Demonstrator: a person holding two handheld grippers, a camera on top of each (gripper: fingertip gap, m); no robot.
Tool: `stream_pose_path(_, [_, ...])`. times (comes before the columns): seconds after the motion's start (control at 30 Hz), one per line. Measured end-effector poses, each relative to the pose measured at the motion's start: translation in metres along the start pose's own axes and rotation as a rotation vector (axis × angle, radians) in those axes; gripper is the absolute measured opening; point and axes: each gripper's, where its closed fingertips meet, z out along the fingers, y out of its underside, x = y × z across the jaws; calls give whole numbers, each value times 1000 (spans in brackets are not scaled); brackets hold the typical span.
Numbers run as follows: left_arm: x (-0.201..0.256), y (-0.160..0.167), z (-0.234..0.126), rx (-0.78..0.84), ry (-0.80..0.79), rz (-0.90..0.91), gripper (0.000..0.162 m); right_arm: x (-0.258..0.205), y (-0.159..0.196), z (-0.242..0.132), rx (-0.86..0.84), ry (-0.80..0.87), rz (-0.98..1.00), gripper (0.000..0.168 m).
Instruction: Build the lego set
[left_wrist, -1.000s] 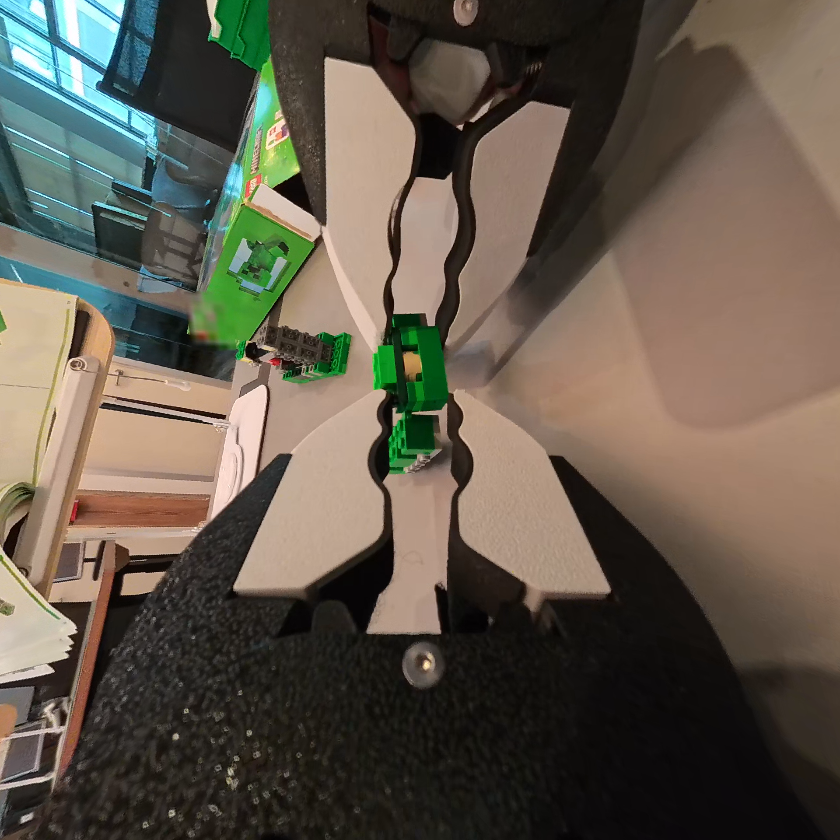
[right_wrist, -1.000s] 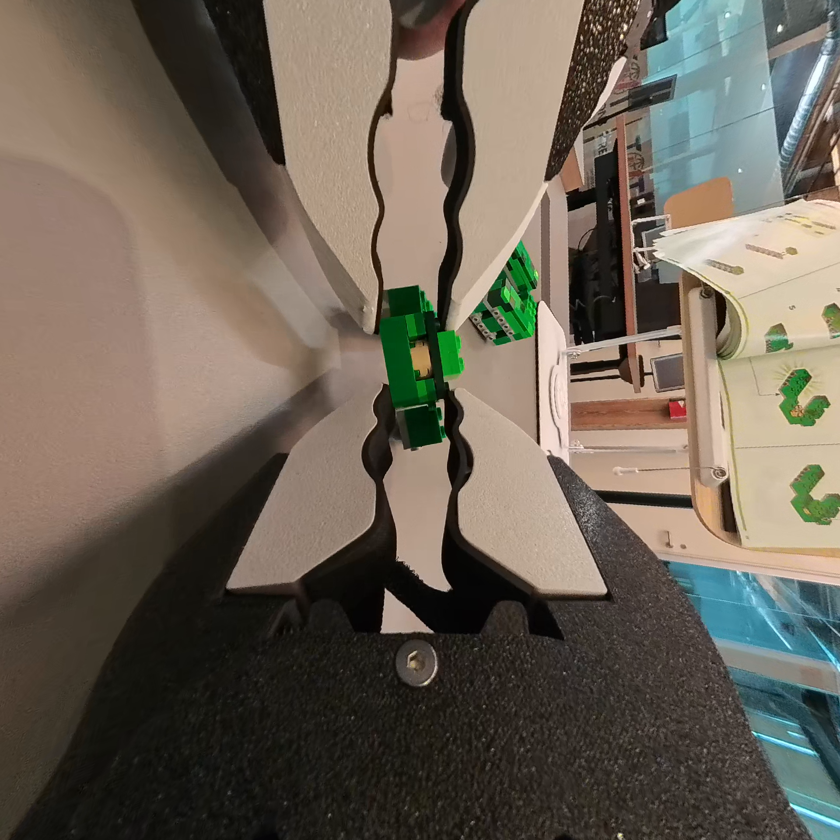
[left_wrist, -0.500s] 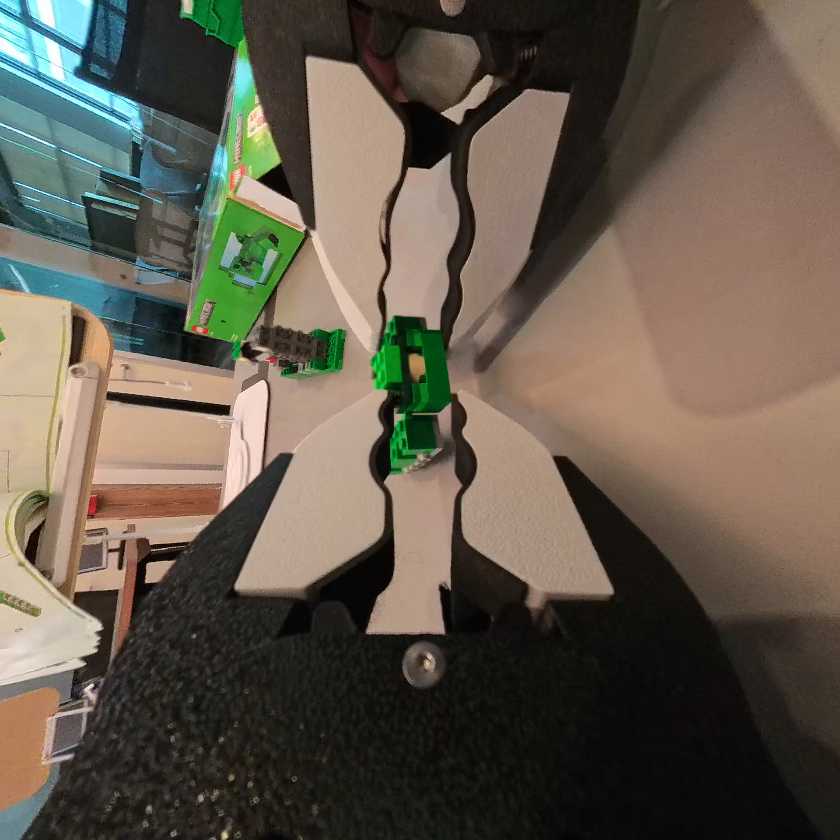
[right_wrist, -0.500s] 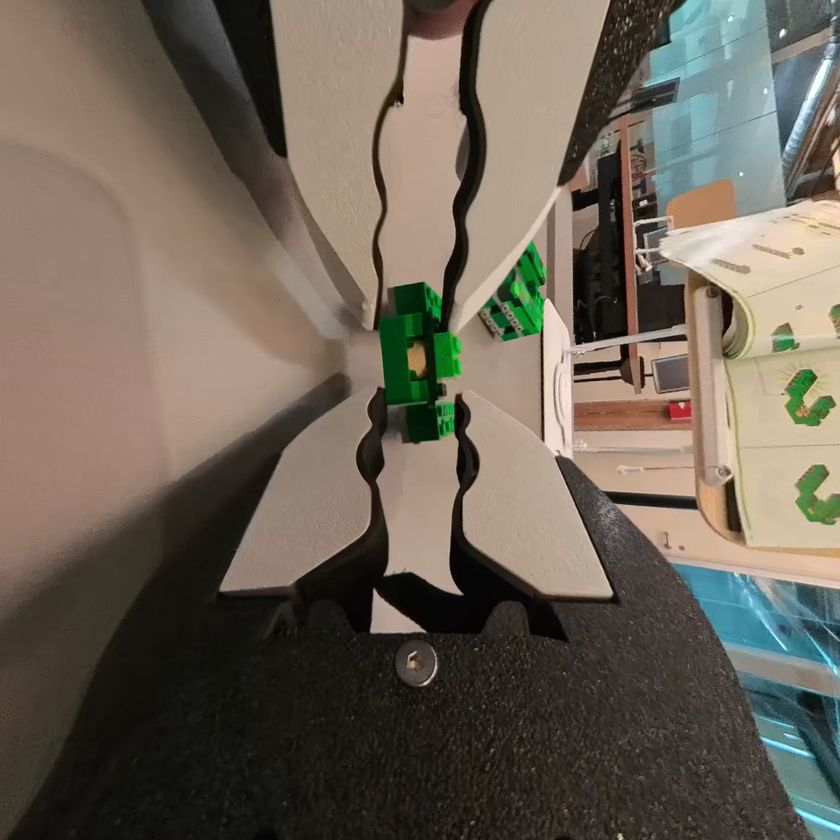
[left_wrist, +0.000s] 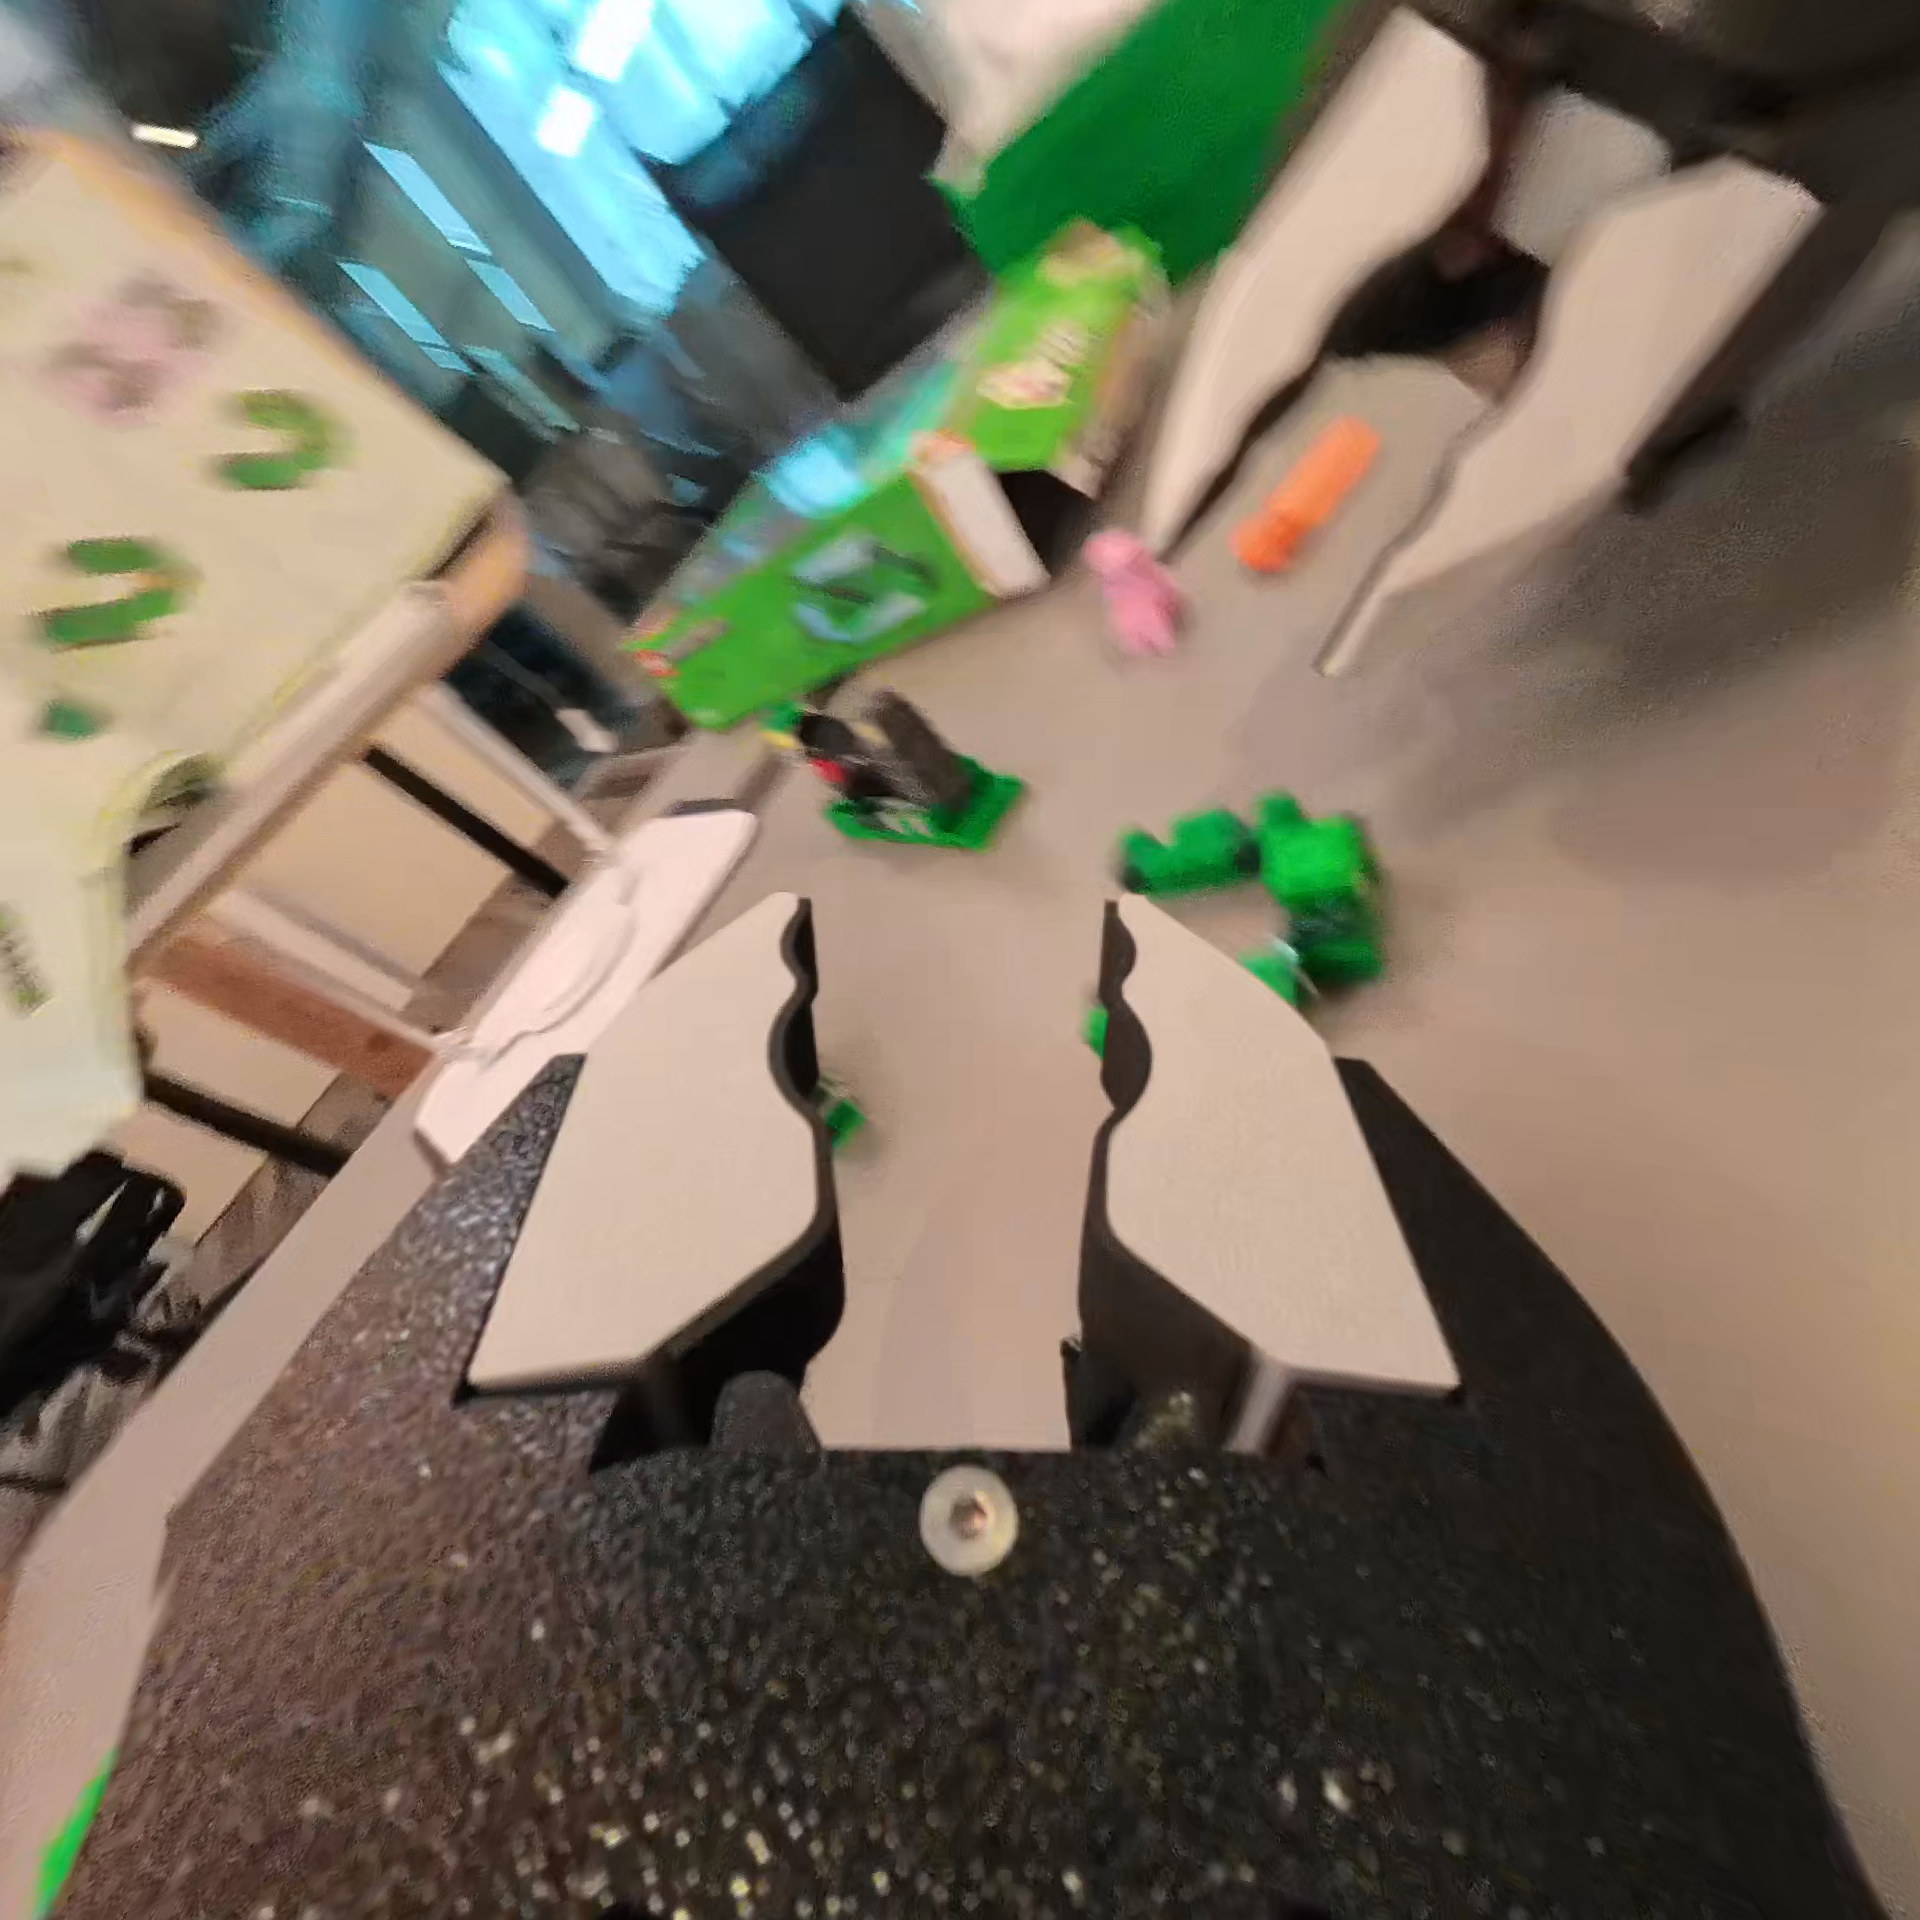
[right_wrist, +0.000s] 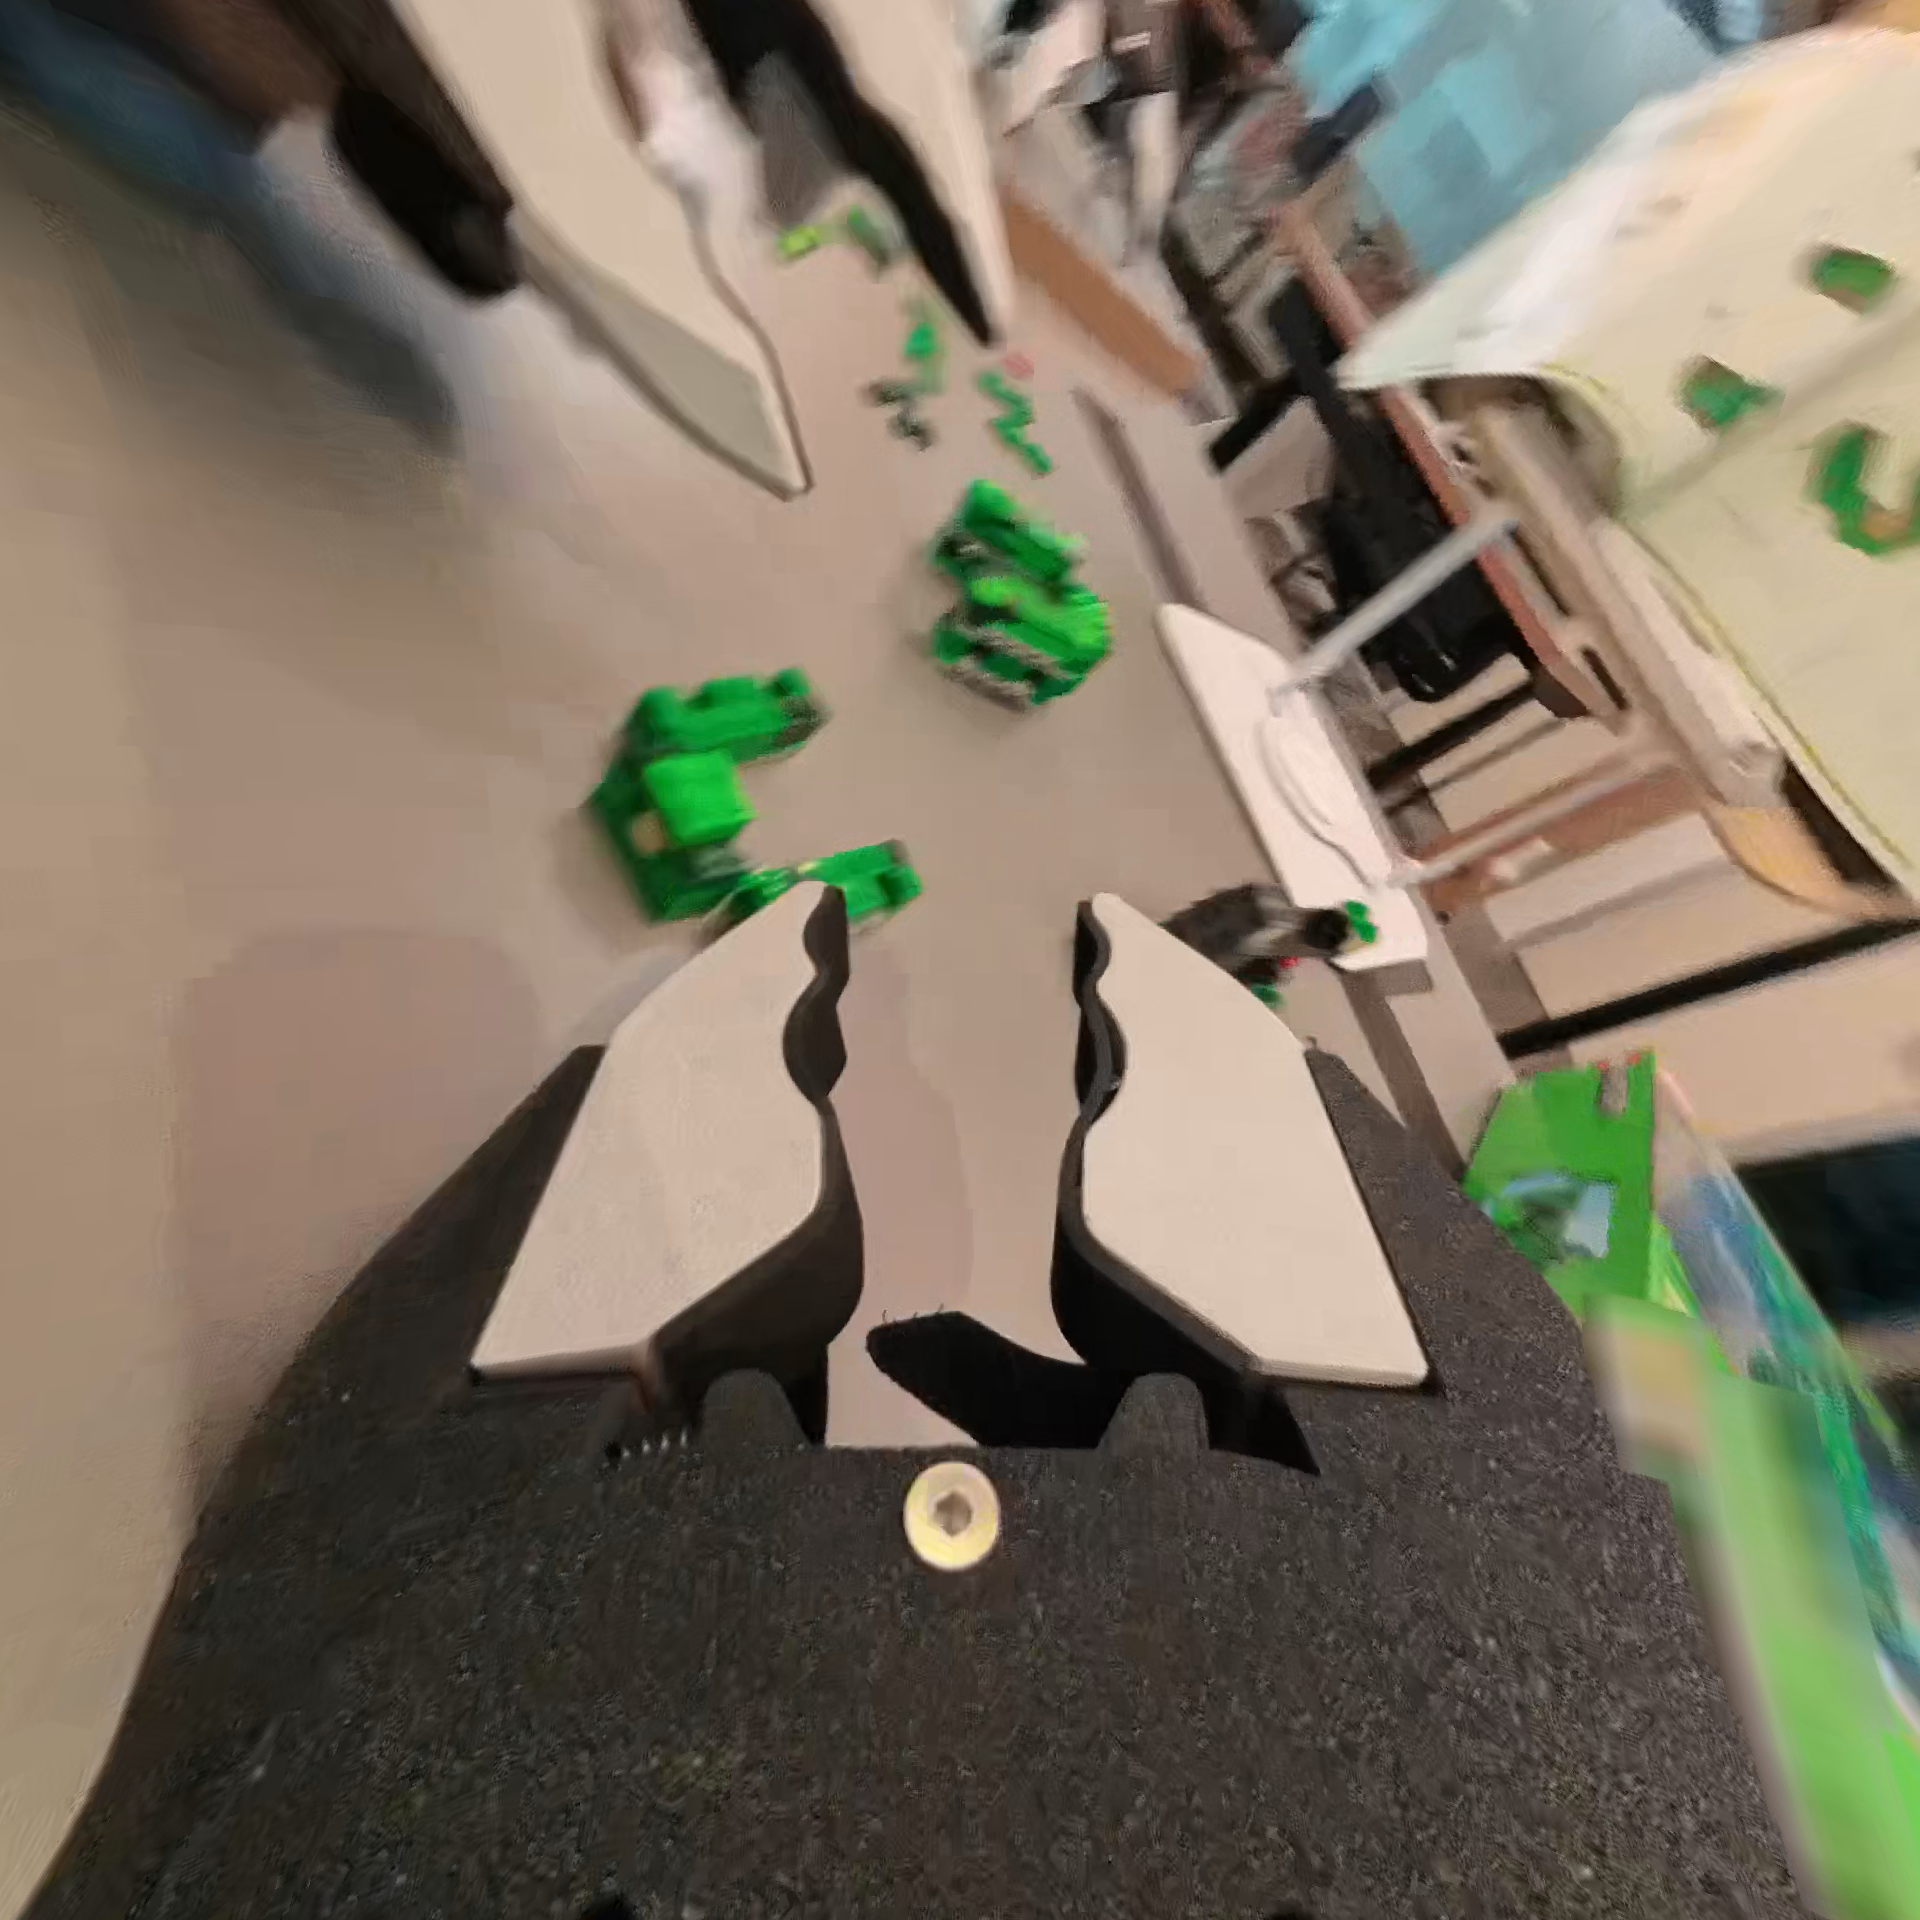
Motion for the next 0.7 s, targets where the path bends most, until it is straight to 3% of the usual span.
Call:
stream_pose_path(0.17, [-75, -15, 1, 309, -308, -252, 54, 91, -24, 26, 105, 261, 282, 30])
stream_pose_path(0.23, [-96, -11, 3, 343, -406, -295, 57, 132, -28, 44, 103, 376, 327, 30])
stream_pose_path(0.37, [-88, -8, 18, 292, -341, -237, 55, 208, -24, 71, 119, 569, 411, 28])
stream_pose_path(0.5, [-75, -14, 23, 270, -319, -130, 49, 276, 5, 82, 116, 772, 518, 27])
stream_pose_path(0.7, [-66, -10, 34, 218, -281, -90, 45, 320, 45, 110, 77, 862, 644, 27])
